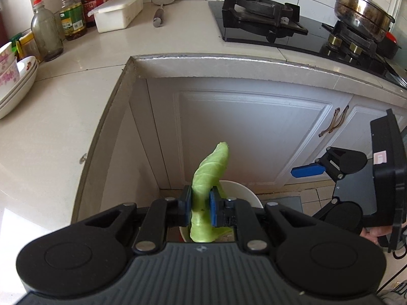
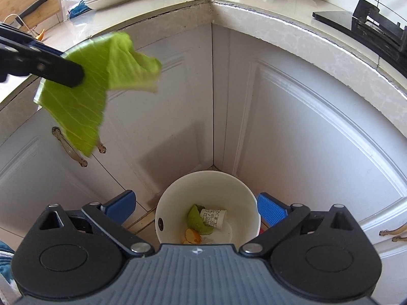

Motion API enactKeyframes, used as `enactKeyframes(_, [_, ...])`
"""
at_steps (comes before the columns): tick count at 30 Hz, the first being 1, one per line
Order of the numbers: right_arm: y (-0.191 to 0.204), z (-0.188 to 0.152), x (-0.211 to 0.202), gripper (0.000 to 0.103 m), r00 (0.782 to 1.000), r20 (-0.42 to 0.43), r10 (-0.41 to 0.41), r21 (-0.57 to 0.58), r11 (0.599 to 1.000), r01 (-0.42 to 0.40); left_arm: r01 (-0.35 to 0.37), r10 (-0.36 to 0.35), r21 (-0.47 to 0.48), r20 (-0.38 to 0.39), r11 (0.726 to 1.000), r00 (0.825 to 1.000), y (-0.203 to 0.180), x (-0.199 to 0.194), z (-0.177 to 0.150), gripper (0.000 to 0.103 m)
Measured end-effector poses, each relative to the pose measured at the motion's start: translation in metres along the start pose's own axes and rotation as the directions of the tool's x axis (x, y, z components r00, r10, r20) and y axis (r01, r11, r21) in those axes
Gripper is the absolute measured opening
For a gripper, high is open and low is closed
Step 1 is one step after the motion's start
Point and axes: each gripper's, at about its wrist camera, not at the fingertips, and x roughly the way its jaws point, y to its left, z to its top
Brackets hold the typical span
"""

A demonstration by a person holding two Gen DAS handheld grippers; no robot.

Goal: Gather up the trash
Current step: 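Lower the cabbage leaf into the bucket and open the left tool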

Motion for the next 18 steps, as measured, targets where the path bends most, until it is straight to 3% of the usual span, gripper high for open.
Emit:
enactKeyframes(9, [0.0,-0.008,-0.007,0.103,0.999,0.0,-0.039,0.014,0.999,0.039,0.051,-0.048,0.033,-0.082,0.998,0.995,-0.017,0.057,-0.007,0.012])
enactKeyframes(18, [-0.004,-0.024,0.004,0.103,0.997,-0.043,-0.057,0.046,0.997,0.059,0.07,-0.055,0.079,-0.179,0.994,0.982,-0.04,0.144,-0.027,0.013])
